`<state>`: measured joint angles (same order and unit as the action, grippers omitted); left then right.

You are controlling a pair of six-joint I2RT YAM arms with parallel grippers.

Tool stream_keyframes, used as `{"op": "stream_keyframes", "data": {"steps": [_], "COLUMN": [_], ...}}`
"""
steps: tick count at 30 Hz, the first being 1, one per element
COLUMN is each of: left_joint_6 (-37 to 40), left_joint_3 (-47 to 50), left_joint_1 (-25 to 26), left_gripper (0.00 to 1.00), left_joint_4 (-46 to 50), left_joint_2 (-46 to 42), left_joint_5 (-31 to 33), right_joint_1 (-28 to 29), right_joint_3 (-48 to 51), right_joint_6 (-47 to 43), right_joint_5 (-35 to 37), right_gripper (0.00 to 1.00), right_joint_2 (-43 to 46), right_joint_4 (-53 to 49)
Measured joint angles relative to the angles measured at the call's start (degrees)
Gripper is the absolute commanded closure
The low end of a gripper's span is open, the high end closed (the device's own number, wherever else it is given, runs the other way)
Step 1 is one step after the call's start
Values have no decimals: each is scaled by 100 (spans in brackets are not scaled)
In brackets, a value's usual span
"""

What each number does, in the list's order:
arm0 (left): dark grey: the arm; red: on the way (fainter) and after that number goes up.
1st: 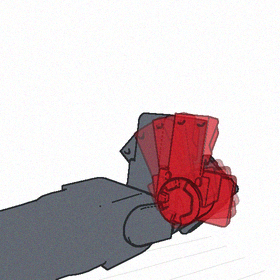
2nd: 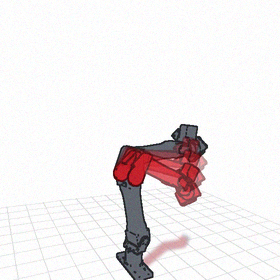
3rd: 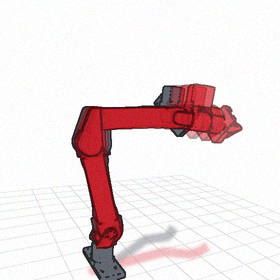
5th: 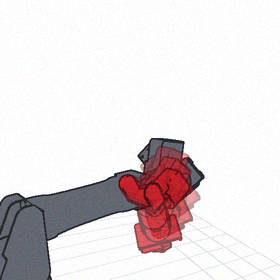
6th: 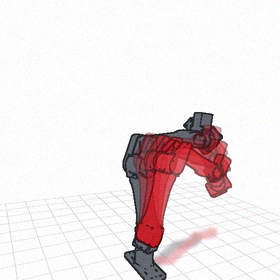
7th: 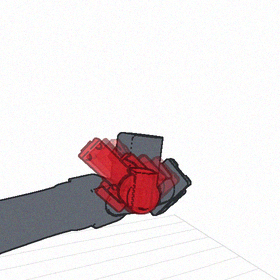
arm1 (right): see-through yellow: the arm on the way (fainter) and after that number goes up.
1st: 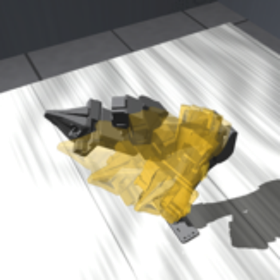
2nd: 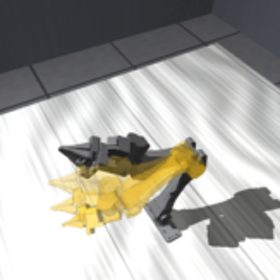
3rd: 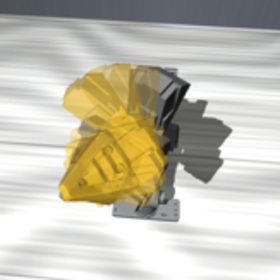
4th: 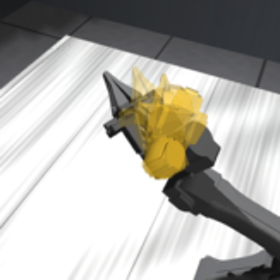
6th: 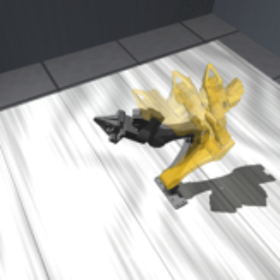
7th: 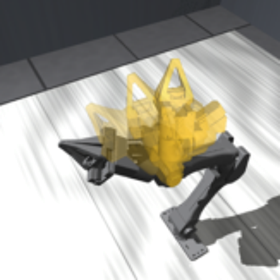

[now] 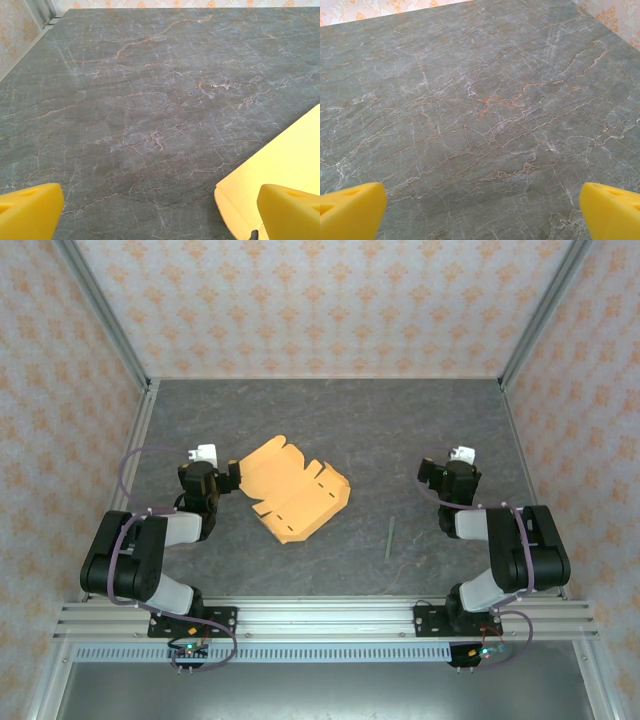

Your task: Fold the paper box

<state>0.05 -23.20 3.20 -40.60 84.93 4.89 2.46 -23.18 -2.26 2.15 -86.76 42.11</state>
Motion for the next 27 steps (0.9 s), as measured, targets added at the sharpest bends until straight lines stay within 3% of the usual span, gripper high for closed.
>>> {"op": "stream_keyframes", "data": {"steps": [5,8,16,19,23,27], "left_joint_6": [-114,-184,-1202,-1932,-2778,-3136], "left_joint_3": [-20,-249,-1368,-1596,-1716,-1716], "left_joint_1": [0,0,0,-9,57,437], "left_gripper": [0,0,0,2,4,7], "left_joint_4": [109,774,2708,3414,3980,4627], "left_joint_2": [-50,-352,-1547,-1937,-2109,-2050], "left_joint_5": [332,625,1161,857,-9,-588], "right_joint_1": [0,0,0,0,155,1318], "right_joint_3": [0,-11,-636,-931,-1521,-2177], "right_joint_6": [0,9,750,1237,1679,1473], "right_joint_5": [7,140,815,868,201,-457], "right_gripper": [1,1,1,1,3,5], "right_joint_2": [0,70,1757,2393,2612,2079], "right_joint_4": [0,-114,-1823,-2518,-3383,-4170]}}
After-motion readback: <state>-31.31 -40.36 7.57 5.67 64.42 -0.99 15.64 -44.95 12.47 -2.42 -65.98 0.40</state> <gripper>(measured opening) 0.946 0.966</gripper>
